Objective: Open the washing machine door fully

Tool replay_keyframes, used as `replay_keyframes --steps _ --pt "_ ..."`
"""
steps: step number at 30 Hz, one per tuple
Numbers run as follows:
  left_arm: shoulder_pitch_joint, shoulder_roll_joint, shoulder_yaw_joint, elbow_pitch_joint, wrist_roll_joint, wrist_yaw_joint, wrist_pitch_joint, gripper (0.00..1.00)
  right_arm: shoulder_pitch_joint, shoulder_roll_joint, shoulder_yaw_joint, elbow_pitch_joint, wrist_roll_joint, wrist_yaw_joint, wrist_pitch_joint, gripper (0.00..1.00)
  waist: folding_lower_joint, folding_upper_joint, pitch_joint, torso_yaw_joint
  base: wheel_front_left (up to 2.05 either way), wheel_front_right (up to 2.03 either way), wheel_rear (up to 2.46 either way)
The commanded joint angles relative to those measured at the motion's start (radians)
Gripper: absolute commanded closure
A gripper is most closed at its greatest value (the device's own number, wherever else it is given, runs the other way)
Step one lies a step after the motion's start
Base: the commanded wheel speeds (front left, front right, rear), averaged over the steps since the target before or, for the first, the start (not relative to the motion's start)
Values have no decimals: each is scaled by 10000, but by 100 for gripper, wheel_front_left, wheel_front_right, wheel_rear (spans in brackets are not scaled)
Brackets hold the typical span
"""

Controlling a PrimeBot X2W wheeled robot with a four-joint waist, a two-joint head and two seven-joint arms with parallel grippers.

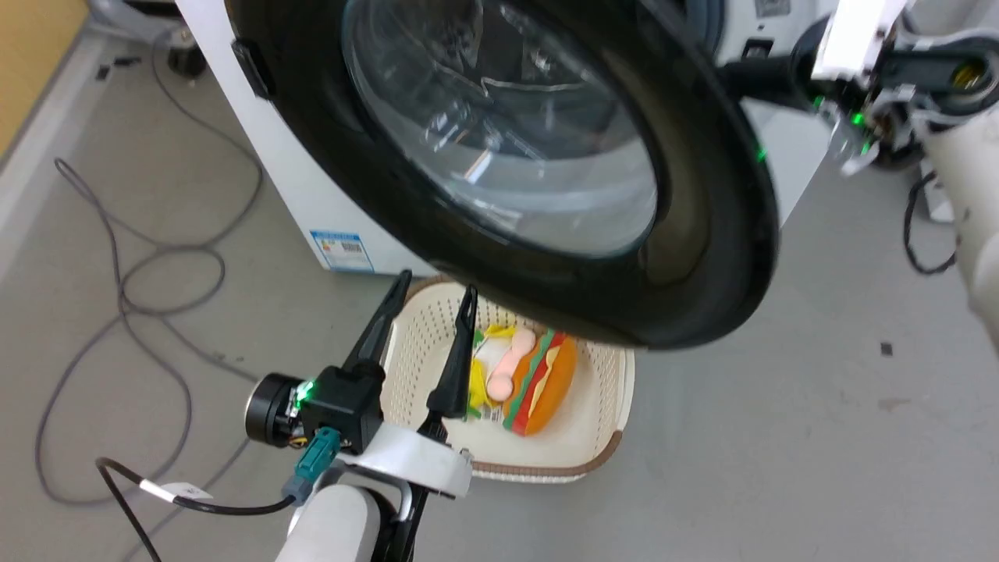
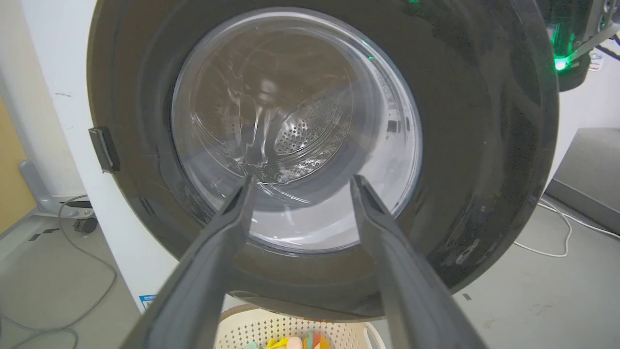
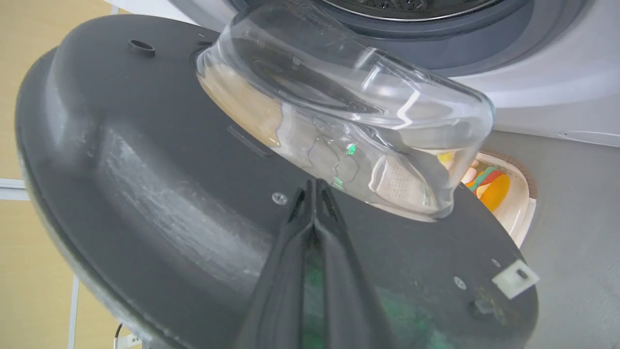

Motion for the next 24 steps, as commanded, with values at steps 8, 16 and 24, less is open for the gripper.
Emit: replay_keyframes --steps 8,16,24 --pt "625 16 157 244 102 -95 -55 0 1401 174 -22 -866 308 10 431 100 1 0 -808 -31 0 0 0" --pt "1081 16 233 443 154 -177 -55 0 2599 398 3 -1630 583 10 868 100 1 0 -1344 -4 0 0 0" --pt "1297 16 235 570 166 -207 -55 0 3489 854 104 -2160 718 10 1042 100 1 0 -1627 63 0 0 0"
